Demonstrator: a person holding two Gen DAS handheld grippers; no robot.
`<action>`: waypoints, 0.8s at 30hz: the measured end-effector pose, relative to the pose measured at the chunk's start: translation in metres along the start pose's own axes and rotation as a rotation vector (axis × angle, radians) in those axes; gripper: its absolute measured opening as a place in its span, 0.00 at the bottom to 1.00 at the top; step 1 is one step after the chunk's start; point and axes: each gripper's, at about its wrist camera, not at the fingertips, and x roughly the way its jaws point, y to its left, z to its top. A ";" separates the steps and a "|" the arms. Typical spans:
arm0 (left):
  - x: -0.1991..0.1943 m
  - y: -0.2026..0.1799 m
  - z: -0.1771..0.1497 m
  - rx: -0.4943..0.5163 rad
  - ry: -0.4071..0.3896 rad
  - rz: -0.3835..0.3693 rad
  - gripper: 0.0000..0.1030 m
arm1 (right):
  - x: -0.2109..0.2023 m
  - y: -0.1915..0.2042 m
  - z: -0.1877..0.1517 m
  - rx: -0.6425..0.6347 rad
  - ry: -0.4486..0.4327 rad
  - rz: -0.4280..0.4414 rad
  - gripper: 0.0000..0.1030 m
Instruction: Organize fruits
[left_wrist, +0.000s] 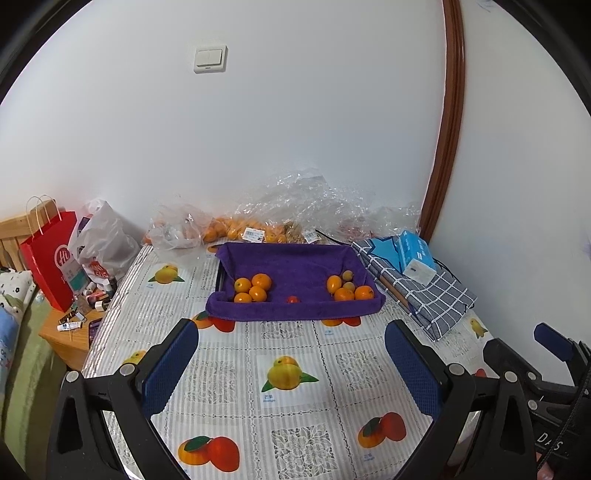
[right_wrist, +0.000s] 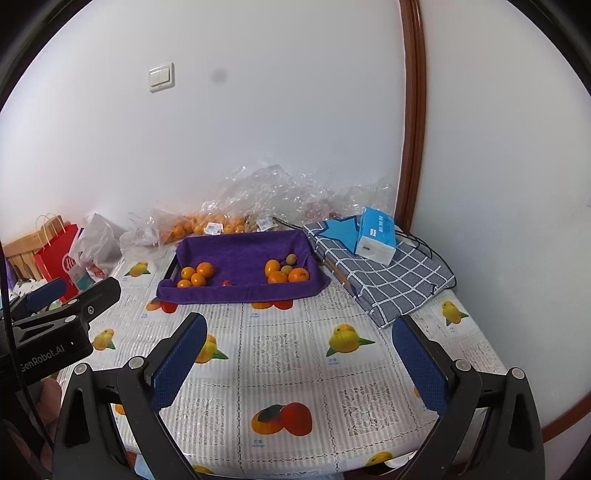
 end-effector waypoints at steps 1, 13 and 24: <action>0.000 0.001 0.000 -0.005 0.001 -0.001 0.99 | 0.000 0.000 0.000 0.000 0.002 0.000 0.97; -0.002 0.003 -0.001 -0.013 -0.004 0.003 0.99 | 0.001 -0.003 -0.003 0.016 0.006 -0.003 0.97; -0.002 0.001 -0.003 -0.008 0.000 0.006 0.99 | -0.003 -0.006 -0.003 0.027 0.002 -0.005 0.97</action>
